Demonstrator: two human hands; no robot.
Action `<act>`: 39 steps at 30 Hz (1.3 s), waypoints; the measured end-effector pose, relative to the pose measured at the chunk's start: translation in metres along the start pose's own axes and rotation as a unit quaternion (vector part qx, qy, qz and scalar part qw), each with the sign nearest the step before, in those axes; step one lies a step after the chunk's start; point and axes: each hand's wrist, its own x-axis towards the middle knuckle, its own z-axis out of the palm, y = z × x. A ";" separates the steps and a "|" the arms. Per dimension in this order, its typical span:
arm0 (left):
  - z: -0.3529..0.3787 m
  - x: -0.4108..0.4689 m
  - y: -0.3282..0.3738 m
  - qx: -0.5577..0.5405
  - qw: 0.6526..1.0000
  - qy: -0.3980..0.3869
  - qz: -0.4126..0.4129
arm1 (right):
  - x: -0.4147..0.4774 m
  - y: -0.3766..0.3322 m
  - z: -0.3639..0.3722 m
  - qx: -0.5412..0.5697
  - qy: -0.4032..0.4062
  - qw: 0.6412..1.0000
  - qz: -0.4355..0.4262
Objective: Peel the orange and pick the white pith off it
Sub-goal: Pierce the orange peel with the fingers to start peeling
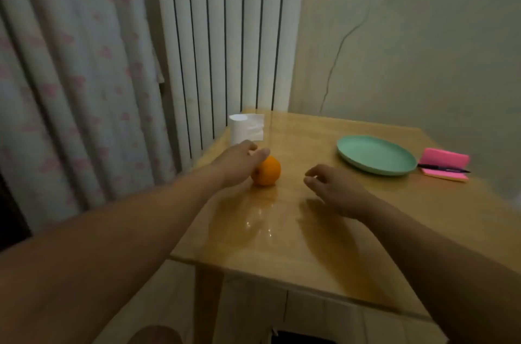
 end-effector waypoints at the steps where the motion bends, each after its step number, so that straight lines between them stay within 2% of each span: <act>1: 0.005 0.000 -0.005 -0.020 0.999 -0.030 -0.016 | 0.005 -0.001 0.008 0.027 -0.005 1.000 0.007; 4: 0.018 0.006 -0.020 0.015 0.995 -0.101 -0.010 | 0.015 -0.005 0.024 0.079 -0.011 0.997 0.007; 6: 0.026 0.018 -0.021 0.025 0.996 -0.087 0.017 | 0.025 -0.004 0.031 0.117 -0.004 0.993 0.003; 12: 0.072 0.057 0.016 -0.071 0.993 -0.025 0.095 | 0.053 0.030 0.016 0.251 0.039 0.967 -0.003; 18: 0.107 0.080 0.038 -0.204 0.968 -0.100 0.105 | 0.059 0.068 0.005 0.317 0.088 0.944 0.008; 24: 0.108 0.091 0.030 -0.257 0.956 -0.112 0.089 | 0.065 0.076 0.012 0.322 0.088 0.943 -0.012; 32: 0.110 0.098 0.024 -0.355 0.917 -0.167 0.066 | 0.069 0.079 0.011 0.361 0.076 0.930 0.001; 39: 0.107 0.093 0.025 -0.384 0.903 -0.186 0.059 | 0.063 0.075 0.006 0.337 0.037 0.940 -0.024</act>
